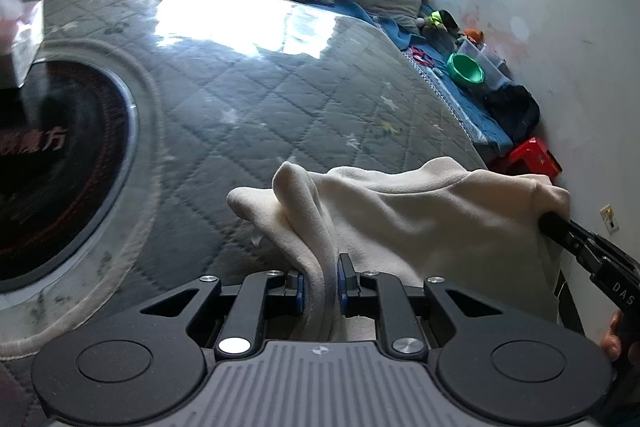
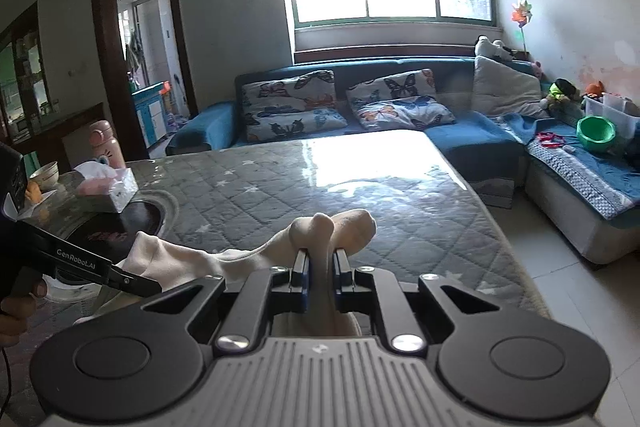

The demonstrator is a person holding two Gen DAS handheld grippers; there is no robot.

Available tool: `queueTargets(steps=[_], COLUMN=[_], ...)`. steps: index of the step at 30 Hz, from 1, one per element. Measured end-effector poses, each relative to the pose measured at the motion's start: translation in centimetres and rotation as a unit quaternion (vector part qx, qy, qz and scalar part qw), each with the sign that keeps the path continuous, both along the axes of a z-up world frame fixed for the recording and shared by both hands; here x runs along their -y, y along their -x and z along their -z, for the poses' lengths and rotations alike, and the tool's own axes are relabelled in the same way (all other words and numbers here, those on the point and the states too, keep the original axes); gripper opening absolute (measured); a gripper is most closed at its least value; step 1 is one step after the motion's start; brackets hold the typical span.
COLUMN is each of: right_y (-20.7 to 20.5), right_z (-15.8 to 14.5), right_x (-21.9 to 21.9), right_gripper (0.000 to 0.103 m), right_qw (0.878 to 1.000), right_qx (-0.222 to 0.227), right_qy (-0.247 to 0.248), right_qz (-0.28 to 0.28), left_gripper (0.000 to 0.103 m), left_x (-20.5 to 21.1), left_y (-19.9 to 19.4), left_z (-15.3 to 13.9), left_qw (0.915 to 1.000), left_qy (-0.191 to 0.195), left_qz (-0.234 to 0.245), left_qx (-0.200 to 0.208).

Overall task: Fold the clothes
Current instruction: 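Lift the folded shirt bundle off the table with both grippers, then carry the held shirt bundle away from the hotplate with both grippers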

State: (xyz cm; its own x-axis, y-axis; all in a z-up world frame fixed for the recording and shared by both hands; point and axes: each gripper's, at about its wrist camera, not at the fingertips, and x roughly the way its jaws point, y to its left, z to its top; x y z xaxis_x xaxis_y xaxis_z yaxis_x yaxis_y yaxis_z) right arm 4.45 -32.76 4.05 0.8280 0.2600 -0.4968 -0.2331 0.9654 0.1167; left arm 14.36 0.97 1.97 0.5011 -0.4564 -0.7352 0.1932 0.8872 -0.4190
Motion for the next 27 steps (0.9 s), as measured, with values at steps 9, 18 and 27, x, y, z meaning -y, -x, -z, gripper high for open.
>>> queueTargets(steps=[9,18,27], right_y=[0.0,-0.5,-1.0], right_z=[-0.4,-1.2,-1.5], right_x=[2.3,4.9,6.3], right_gripper=[0.010,0.010,0.010], right_qw=[1.000,0.998,0.997], right_qx=[0.010,0.016,0.022], right_qy=[0.004,0.015,0.029], right_qz=[0.025,0.053,0.074], left_gripper=[0.017,0.016,0.017], left_x=[3.2,6.8,9.6], left_y=[-1.1,-2.2,-2.8], left_z=[-1.3,-1.6,-2.3], left_qw=[0.9998,0.9995,0.9986], left_qy=[-0.011,-0.013,-0.025], left_qz=[0.012,0.027,0.040], left_qx=[0.010,0.013,0.024])
